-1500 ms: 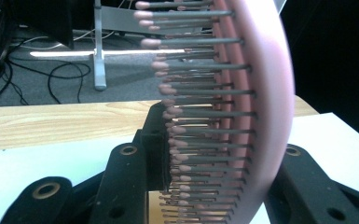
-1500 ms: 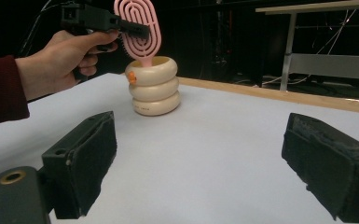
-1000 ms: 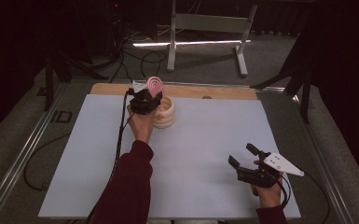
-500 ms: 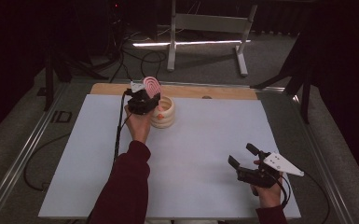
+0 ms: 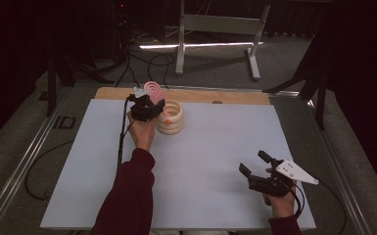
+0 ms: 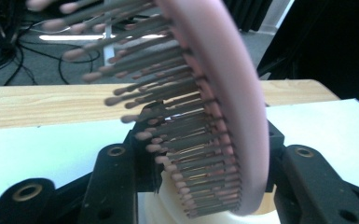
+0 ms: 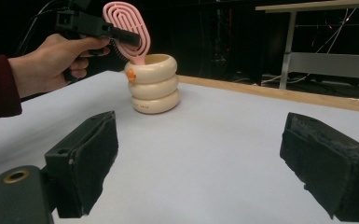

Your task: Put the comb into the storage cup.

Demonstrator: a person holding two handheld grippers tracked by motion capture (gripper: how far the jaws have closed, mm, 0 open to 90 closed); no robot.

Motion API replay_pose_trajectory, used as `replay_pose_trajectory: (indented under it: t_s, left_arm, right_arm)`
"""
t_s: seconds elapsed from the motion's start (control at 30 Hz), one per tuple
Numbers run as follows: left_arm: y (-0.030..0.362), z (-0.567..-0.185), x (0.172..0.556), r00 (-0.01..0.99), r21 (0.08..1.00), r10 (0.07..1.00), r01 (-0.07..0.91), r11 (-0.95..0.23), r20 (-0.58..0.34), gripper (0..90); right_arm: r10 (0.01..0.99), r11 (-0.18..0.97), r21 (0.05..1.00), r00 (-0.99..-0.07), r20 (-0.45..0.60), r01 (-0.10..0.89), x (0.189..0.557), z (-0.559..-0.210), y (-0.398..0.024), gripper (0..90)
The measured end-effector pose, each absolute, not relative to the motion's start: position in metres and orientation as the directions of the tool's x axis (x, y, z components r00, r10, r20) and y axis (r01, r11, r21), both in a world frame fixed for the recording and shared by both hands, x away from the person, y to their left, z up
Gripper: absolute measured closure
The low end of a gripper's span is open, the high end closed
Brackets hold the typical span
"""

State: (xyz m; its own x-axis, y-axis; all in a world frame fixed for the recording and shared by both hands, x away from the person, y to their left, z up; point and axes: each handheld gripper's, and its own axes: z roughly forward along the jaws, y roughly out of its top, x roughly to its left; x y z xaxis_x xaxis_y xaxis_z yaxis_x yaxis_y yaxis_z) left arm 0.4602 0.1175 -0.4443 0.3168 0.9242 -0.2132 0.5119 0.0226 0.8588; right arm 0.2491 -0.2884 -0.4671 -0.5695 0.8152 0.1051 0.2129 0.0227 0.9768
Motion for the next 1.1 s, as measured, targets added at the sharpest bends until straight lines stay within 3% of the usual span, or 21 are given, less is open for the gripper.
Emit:
replay_pose_trajectory:
  t_s: [0.43,1.1]
  left_arm:
    - [0.1204,-0.445,0.4604,0.315,0.855,0.929,0.519,0.004,-0.196,49.3]
    - [0.1265,-0.4427,0.4559,0.287,0.864,0.939,0.503,0.02,-0.188,28.3]
  right_arm:
    - [0.815,0.024,0.976,-0.569,0.106,0.217,0.2498,-0.4681,-0.2878,11.3]
    - [0.816,0.023,0.976,-0.569,0.106,0.215,0.2504,-0.4682,-0.2885,11.3]
